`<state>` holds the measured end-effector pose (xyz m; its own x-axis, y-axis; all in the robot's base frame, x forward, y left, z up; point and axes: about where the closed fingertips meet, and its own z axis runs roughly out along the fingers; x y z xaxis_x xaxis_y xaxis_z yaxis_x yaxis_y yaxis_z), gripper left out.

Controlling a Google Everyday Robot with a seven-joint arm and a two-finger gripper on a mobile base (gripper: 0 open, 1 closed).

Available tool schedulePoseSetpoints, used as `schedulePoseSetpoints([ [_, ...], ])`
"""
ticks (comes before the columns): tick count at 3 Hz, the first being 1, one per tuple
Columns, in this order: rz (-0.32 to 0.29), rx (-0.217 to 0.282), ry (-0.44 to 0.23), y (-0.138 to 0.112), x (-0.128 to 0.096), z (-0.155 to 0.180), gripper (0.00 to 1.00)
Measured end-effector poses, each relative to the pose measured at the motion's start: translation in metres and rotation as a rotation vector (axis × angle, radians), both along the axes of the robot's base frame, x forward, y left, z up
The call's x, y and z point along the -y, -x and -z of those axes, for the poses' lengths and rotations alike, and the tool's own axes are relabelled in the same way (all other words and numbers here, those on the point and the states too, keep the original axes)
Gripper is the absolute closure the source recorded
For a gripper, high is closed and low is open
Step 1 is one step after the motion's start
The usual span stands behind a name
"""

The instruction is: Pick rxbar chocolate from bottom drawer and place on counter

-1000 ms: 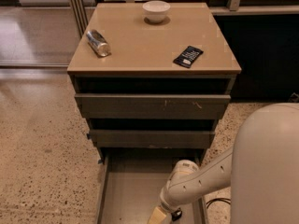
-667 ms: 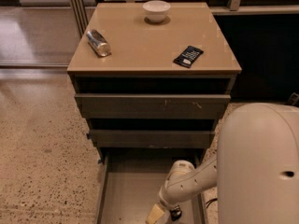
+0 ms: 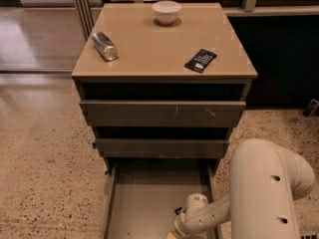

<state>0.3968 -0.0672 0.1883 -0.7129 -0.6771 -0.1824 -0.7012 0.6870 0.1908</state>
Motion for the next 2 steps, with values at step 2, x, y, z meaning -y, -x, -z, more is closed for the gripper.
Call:
schedulePoseSetpoints([
  [2,0.02,0.009,-0.011,-0.017,-0.002,0.004,0.0],
])
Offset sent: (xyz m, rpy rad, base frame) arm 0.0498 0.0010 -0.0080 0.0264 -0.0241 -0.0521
